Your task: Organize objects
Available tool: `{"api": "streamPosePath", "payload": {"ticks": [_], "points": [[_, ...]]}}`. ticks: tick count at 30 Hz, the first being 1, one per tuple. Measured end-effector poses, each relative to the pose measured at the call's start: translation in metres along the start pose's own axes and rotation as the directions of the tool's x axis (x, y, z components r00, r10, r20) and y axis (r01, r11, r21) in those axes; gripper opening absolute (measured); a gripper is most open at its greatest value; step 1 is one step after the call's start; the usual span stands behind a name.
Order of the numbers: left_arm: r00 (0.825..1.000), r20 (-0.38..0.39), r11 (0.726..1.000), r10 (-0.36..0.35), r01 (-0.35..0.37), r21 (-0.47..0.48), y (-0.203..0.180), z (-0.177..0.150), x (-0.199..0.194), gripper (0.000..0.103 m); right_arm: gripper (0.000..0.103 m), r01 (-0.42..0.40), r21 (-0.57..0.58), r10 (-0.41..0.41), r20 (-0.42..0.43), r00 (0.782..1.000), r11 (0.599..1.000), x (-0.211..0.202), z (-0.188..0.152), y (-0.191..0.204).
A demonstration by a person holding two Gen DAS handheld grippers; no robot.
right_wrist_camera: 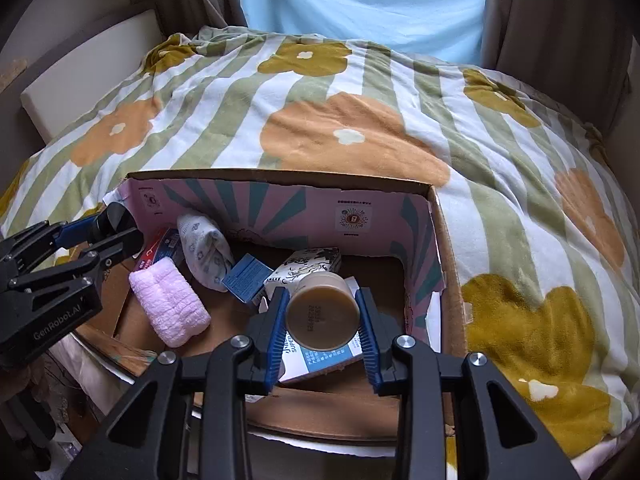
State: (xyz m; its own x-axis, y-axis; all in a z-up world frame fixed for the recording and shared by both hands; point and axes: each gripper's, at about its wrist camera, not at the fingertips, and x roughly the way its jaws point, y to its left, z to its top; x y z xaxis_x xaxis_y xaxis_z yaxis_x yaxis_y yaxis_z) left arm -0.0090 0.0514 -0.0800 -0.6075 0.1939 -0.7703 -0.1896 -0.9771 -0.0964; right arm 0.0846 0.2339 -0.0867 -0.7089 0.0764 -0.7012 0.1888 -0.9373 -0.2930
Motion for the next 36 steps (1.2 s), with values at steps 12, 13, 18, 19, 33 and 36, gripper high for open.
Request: {"api": "streamPosePath", "payload": {"ticks": [12,13,18,19,33,36], "points": [[1.0,-0.005,0.999,0.015,-0.015,-0.046,0.005,-0.003,-0.003,0.043,0.031,0.004,0.021,-0.004,-0.008,1.0,1.0,0.0,0.008,0.003],[1.0,-0.004,0.999,0.01,-0.011,-0.05,0.006,-0.003,-0.003,0.043,0.031,0.008,0.024,-0.008,-0.013,1.0,1.0,0.001,0.008,0.003],[0.999,-0.023,0.997,0.036,-0.038,-0.074,0.009,-0.003,-0.003,0.095,0.092,0.023,0.039,-0.022,-0.022,1.0,0.999,0.003,0.008,0.001],[0.999,-0.001,0.997,0.047,-0.047,-0.069,0.009,-0.003,-0.006,0.103,0.102,0.022,0.034,-0.021,-0.024,0.999,0.999,0.003,0.008,0.001],[0.999,0.033,0.996,0.03,-0.027,-0.086,0.02,0.001,-0.02,0.103,0.102,0.064,0.061,-0.064,-0.002,0.998,0.996,-0.006,0.012,-0.005],[0.997,0.07,0.996,0.041,-0.035,-0.083,0.024,0.009,-0.034,0.103,0.102,0.069,0.058,-0.071,0.022,0.997,0.996,-0.019,0.021,-0.002]]}}
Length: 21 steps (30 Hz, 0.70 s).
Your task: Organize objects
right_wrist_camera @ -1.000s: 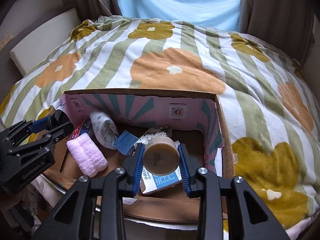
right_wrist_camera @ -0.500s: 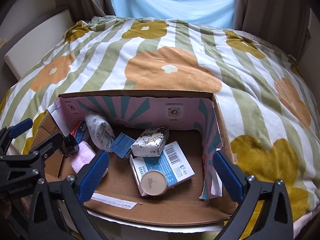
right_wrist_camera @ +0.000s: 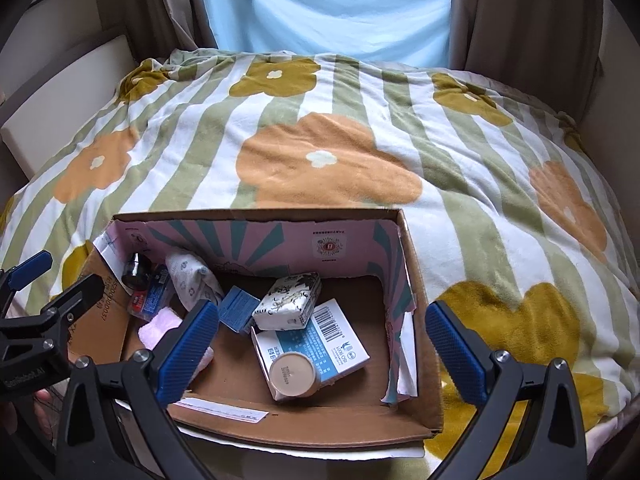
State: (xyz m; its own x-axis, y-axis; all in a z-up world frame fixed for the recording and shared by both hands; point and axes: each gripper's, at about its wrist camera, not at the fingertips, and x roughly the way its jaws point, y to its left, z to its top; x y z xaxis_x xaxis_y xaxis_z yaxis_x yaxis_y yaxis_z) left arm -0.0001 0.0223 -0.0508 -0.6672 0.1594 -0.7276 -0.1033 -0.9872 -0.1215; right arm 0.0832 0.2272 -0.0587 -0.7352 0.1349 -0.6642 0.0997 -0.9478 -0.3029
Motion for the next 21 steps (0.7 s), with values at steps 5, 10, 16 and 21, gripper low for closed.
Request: {"api": "streamPosePath", "payload": {"ticks": [5,10,16,21], "points": [[0.996,0.084,1.0,0.022,-0.022,-0.001,0.006,0.024,-0.028,0.103,0.102,0.02,-0.01,-0.019,0.061,0.998,1.0,-0.032,0.022,0.007],[0.988,0.152,1.0,0.013,-0.012,-0.004,0.01,0.043,-0.047,0.103,0.102,0.02,0.008,-0.02,0.119,0.993,1.0,-0.055,0.035,0.011],[0.984,0.18,1.0,-0.012,0.015,-0.013,0.013,0.046,-0.056,0.103,0.102,0.019,0.029,-0.023,0.149,0.989,0.999,-0.065,0.039,0.012],[0.984,0.178,1.0,-0.02,0.021,-0.009,0.013,0.045,-0.056,0.103,0.102,0.027,0.031,-0.031,0.156,0.987,0.999,-0.067,0.04,0.013]]}}
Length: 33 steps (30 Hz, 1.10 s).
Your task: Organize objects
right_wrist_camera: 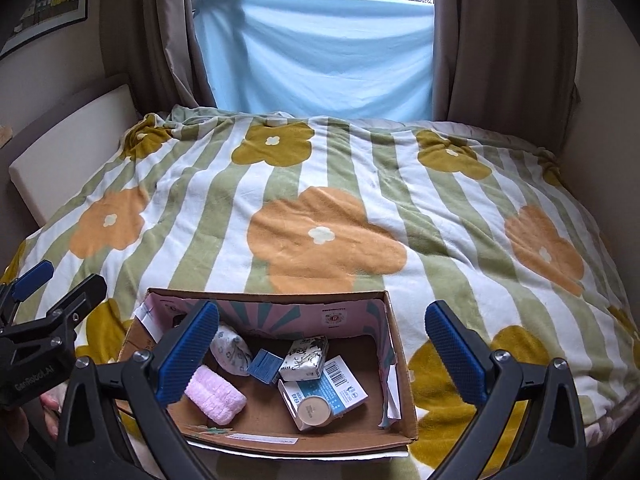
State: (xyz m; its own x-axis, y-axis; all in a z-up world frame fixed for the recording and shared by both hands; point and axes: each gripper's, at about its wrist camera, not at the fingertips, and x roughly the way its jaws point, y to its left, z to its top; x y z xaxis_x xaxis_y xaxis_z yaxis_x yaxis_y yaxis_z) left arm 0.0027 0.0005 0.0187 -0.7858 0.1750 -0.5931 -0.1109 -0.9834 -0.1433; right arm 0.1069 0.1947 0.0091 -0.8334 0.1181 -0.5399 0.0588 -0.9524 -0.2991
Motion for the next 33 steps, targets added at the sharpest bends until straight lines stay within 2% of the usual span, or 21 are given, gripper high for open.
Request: {"api": "streamPosePath", "payload": {"ticks": [33], "points": [[1.0,0.001,1.0,-0.024,0.024,0.019,0.0011,0.001,0.0013,0.103,0.102,0.008,-0.002,-0.008,0.005,1.0,1.0,-0.0002,0.0002,-0.0051]]}}
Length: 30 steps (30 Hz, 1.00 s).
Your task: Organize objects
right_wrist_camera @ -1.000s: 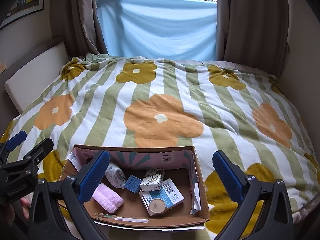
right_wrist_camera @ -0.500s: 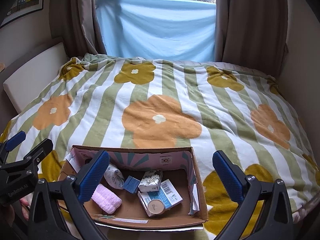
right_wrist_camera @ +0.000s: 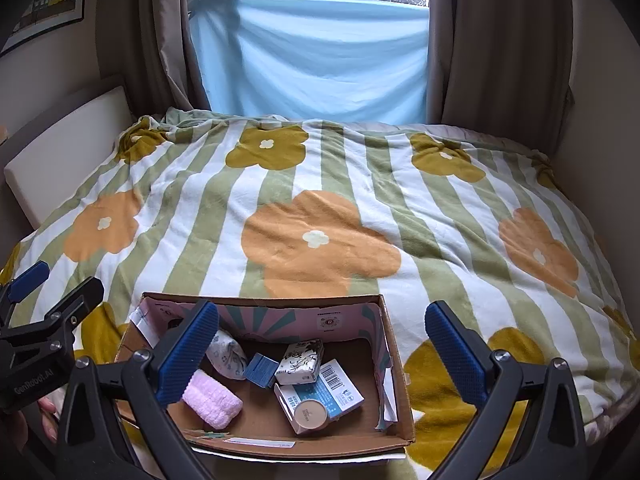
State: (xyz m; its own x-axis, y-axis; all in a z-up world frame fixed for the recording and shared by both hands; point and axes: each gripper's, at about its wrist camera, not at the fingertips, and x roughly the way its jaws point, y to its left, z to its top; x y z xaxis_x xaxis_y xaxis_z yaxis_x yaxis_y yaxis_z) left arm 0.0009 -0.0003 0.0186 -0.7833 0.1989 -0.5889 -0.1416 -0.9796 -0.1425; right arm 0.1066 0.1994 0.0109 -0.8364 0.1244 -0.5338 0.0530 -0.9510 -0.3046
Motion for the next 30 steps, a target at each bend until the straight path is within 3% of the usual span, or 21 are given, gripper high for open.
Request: {"api": "streamPosePath", "payload": {"ticks": [27,30], "points": [[1.0,0.002,1.0,-0.008,0.008,-0.001,0.0008,0.0043,-0.0036,0.103,0.102,-0.006,0.009,0.006,0.003,1.0,1.0,-0.0007,0.0005,-0.0101],[1.0,0.021,1.0,0.02,-0.02,0.009,0.0001,0.0051,-0.0092,0.103,0.102,-0.004,0.009,0.003,0.004,1.0,1.0,-0.0019,0.0004,-0.01]]}}
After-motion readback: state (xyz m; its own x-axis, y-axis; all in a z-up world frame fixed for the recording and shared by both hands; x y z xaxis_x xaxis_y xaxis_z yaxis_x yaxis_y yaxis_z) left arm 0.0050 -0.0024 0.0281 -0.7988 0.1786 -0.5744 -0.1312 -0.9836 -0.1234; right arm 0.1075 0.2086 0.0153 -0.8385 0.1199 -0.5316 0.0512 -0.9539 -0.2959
